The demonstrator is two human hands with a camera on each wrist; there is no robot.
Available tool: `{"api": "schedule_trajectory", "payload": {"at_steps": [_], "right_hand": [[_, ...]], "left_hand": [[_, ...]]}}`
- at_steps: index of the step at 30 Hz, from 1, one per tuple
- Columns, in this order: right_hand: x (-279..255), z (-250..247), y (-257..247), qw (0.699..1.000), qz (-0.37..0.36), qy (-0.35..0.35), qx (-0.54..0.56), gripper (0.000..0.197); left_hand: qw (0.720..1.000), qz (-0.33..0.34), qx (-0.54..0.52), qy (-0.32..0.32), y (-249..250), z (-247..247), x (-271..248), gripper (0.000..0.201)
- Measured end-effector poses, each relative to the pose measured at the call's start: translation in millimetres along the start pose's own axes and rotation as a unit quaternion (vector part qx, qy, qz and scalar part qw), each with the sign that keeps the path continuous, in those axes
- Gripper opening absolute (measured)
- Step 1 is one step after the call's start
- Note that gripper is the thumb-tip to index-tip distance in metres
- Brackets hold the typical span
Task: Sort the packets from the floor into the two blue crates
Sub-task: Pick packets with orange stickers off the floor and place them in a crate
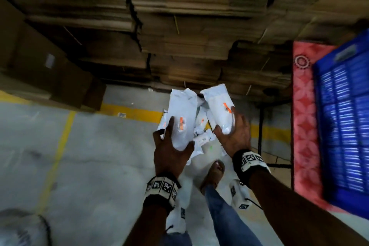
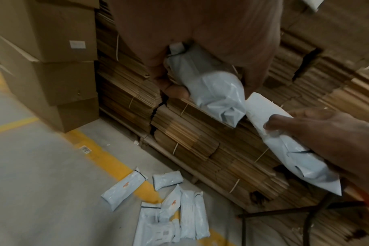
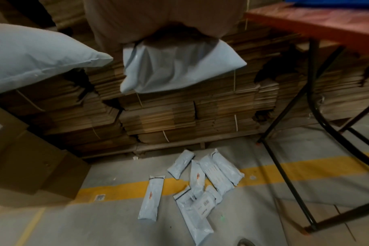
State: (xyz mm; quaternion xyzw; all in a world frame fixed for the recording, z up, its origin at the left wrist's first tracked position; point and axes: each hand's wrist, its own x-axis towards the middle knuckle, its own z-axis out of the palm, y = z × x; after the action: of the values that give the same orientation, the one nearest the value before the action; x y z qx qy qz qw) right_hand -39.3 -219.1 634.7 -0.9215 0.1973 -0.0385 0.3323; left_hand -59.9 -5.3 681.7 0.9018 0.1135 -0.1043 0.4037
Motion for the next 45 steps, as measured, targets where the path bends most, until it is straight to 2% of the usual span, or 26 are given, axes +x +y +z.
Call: {"api": "schedule_trajectory", "payload": {"at_steps": [3, 14, 27, 36, 41, 45], "right_hand": [[-14, -20, -8, 0.999, 0.018, 0.036, 0.012, 0.083], [-81, -65, -47, 0.987, 0.037, 0.155, 0.036, 0.079], [-142, -107, -75, 0.953, 0.038, 0.300, 0.031, 0.081], [-159, -151, -52, 0.943, 0.030, 0.332, 0.016, 0.078], [-163, -203, -10, 0.936, 0.047, 0.348, 0.021, 0.077], [-170, -256, 39, 0.934, 0.061, 0.348, 0.052, 0.076]], "left_hand": [[1.000, 0.015, -0.020, 0.004, 15, -13, -3, 0.097], [0.986, 0.150, -0.054, 0.050, 53, -77, -14, 0.081], [0.968, 0.230, -0.081, 0.055, 68, -98, -68, 0.083], [0.968, 0.234, -0.087, 0.036, 94, -80, -114, 0.080], [0.965, 0.229, -0.114, 0.057, 131, -35, -153, 0.078], [0.965, 0.227, -0.116, 0.060, 173, 22, -195, 0.073]]}}
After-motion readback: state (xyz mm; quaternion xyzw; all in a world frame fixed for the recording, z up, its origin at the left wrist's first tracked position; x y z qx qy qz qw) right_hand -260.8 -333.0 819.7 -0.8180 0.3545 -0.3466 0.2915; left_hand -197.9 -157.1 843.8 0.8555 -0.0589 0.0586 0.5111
